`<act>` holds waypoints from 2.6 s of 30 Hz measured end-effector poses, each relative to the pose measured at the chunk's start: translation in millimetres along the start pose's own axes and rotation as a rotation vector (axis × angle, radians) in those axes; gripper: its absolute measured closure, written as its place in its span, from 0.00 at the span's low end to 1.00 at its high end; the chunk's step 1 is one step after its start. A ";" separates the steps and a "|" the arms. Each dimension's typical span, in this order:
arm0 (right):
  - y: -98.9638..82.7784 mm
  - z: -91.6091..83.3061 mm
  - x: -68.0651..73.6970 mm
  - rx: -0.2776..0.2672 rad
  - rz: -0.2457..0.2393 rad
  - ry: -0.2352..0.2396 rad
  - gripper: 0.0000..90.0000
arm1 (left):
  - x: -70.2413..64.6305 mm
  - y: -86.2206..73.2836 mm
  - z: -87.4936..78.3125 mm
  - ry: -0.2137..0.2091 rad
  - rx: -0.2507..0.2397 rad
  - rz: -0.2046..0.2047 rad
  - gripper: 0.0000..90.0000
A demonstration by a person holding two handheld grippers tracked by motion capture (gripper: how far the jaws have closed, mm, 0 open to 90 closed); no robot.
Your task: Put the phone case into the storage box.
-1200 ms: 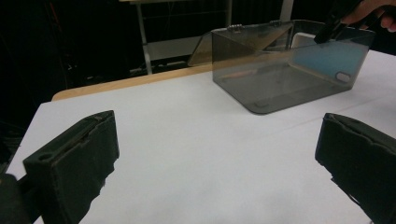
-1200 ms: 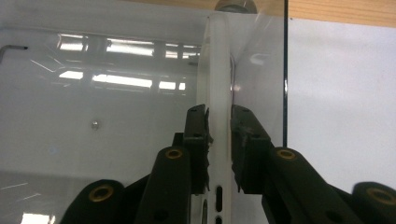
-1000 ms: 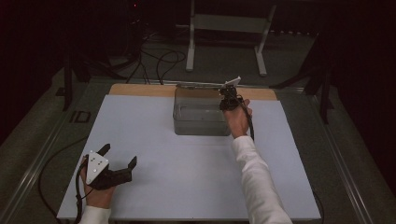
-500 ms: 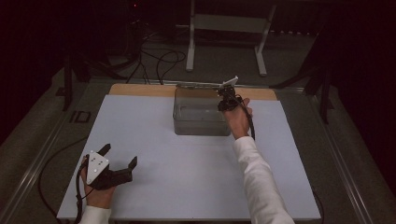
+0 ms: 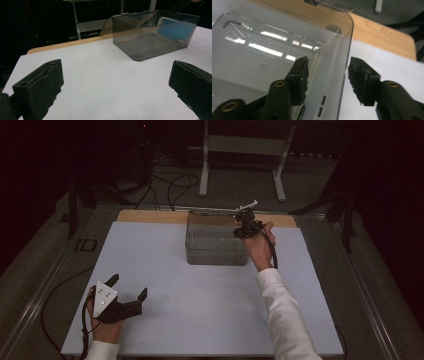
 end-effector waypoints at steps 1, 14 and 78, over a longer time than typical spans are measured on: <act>-0.5 -0.5 -0.8 -0.010 -0.001 0.005 0.47 | -0.1 -0.1 0.0 0.000 0.001 0.001 0.00; -12.5 -9.2 -5.1 -0.086 0.021 0.157 0.22 | -0.3 -0.7 1.2 -0.004 0.007 -0.003 0.00; -239.3 -85.0 -7.1 -0.645 -0.051 0.325 0.13 | 5.8 0.6 -2.0 -0.062 0.051 0.038 0.00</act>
Point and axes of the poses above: each handheld gripper's, and its own axes: z roughly forward along the jaws, y roughly out of its top, x roughly to its left, the point moved 4 cm from there along z, roughly forward along the jaws, and after that the axes turned 7 degrees about x, right-handed, at the moved point
